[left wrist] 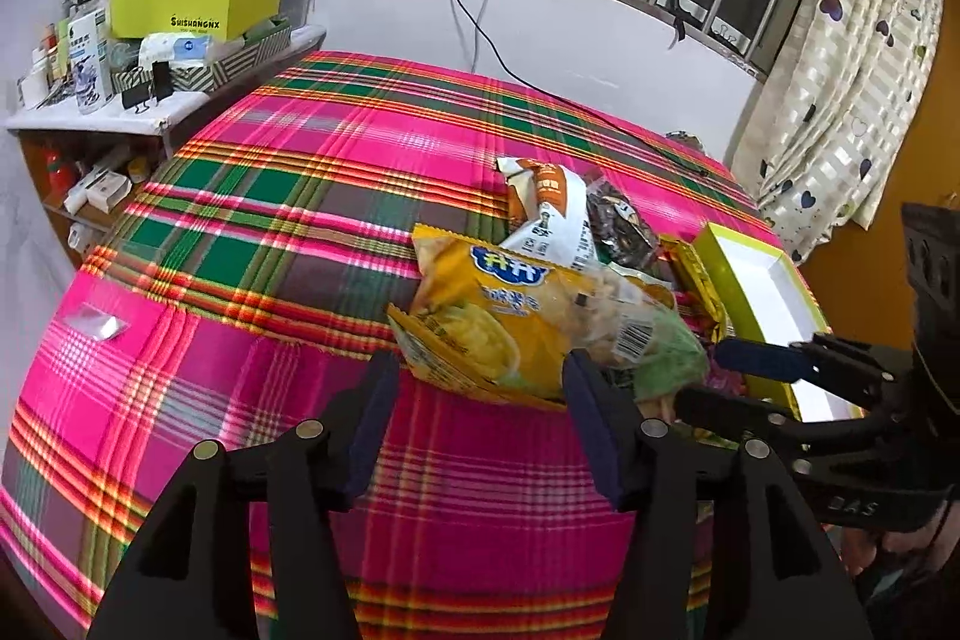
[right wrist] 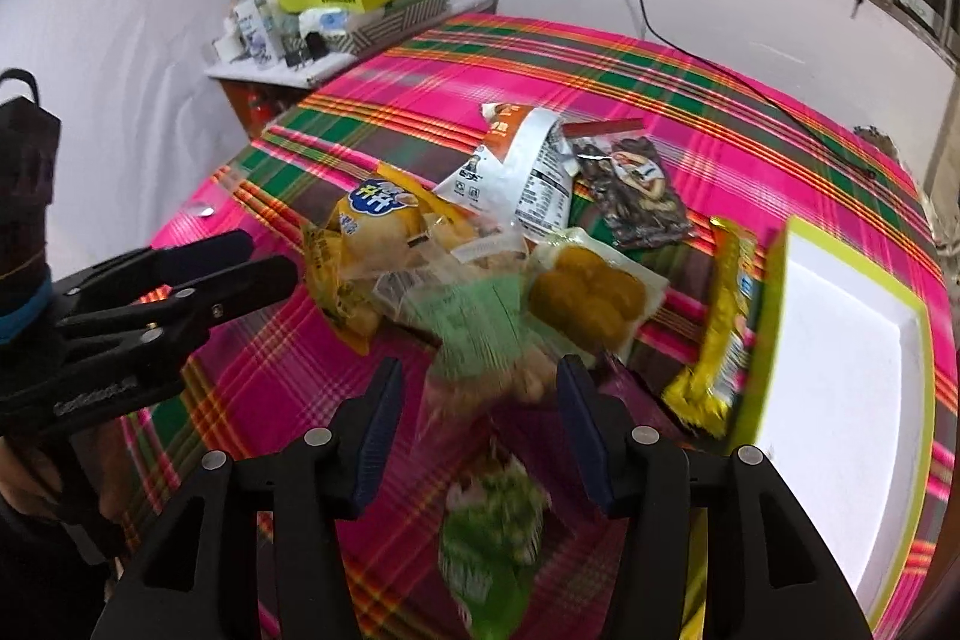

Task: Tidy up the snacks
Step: 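Grasp the yellow chip bag with the left tool while the right tool grasps the clear green-label bag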

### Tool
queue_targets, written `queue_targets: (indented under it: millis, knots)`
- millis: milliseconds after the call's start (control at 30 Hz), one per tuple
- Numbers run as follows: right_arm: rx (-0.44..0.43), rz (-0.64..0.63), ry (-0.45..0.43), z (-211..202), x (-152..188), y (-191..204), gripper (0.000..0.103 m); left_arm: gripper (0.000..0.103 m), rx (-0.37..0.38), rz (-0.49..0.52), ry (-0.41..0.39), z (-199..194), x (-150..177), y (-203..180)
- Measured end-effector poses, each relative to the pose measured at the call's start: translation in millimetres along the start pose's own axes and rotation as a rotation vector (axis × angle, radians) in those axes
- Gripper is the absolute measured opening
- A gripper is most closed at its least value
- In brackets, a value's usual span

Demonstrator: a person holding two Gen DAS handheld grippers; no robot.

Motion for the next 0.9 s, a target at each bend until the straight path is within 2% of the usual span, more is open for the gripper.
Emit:
queue_targets:
  millis: [133, 167, 200, 300, 533, 833, 900]
  knots:
    - [0.003, -0.002, 0.027, 17.3, -6.4, 3.8, 0.051, 0.062, 0.011, 0.012, 0.005, 4.1, -5.9, 3.8]
    - [0.013, 0.005, 0.027, 20.2, -7.9, 2.9, 0.047, 0.063, 0.015, 0.014, 0.006, 5.4, -7.5, 5.0]
    - [0.014, 0.014, 0.019, 20.7, -9.4, 1.8, 0.035, 0.063, 0.019, 0.018, 0.009, 7.4, -9.1, 5.9]
    - [-0.003, 0.044, -0.006, 17.8, -13.8, -2.1, 0.027, 0.064, 0.029, 0.028, 0.014, 12.4, -14.0, 6.8]
    - [-0.020, 0.113, -0.059, -0.4, -17.4, -14.9, 0.025, 0.068, 0.057, 0.060, 0.013, 25.8, -27.3, 0.6]
    - [-0.038, 0.156, -0.109, -23.7, -22.0, -24.9, 0.025, 0.068, 0.055, 0.106, 0.074, 51.7, -22.4, -4.4]
    - [-0.035, 0.164, -0.114, -26.9, -21.9, -28.5, 0.025, 0.074, 0.051, 0.124, 0.077, 55.5, -21.7, -6.8]
Point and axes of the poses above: each gripper's, at about its wrist camera, not at the fingertips, and z roughly the way its jaws point, y to its left, x to its underside, the point moved 7 cm from there along z, roughly the way its jaws point, and after that the axes turned 11 degrees about x, right-handed, at the moved point
